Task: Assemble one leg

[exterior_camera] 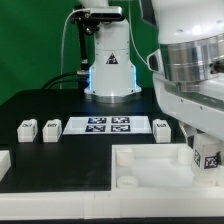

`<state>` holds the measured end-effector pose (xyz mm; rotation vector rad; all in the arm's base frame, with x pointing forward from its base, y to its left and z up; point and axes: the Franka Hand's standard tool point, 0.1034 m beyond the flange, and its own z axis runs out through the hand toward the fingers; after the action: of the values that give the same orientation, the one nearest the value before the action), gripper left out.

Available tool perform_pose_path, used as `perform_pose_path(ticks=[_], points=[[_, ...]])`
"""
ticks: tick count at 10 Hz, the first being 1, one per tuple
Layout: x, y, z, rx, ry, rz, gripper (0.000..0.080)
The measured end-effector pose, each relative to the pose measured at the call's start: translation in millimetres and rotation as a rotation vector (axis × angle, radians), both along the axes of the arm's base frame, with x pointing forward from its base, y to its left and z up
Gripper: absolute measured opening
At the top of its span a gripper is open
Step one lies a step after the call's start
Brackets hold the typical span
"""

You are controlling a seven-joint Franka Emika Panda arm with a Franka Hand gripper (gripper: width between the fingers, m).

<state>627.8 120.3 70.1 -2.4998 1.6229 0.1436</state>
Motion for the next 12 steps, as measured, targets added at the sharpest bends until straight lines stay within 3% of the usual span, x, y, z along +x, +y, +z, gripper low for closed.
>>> perform_pose_path(ticks=[1,5,7,10,11,12], points=[[-2.1,4.1,-1.0,-0.001,-0.022,0.141,0.0633],[-2.0,4.3,-1.0,-0.002,-0.102,0.566,0.0648],[3.8,2.1,5.2,-0.039,-0.152,0.950,0.0648],[4.8,-3.3,2.4,-0.058,-0.212,1.169,0.0648],[4.7,-2.5,2.3,-0.057,-0.208,1.141,0.0551],[4.7,-2.8,2.0,-0.057,-0.209,1.145,0.0383]])
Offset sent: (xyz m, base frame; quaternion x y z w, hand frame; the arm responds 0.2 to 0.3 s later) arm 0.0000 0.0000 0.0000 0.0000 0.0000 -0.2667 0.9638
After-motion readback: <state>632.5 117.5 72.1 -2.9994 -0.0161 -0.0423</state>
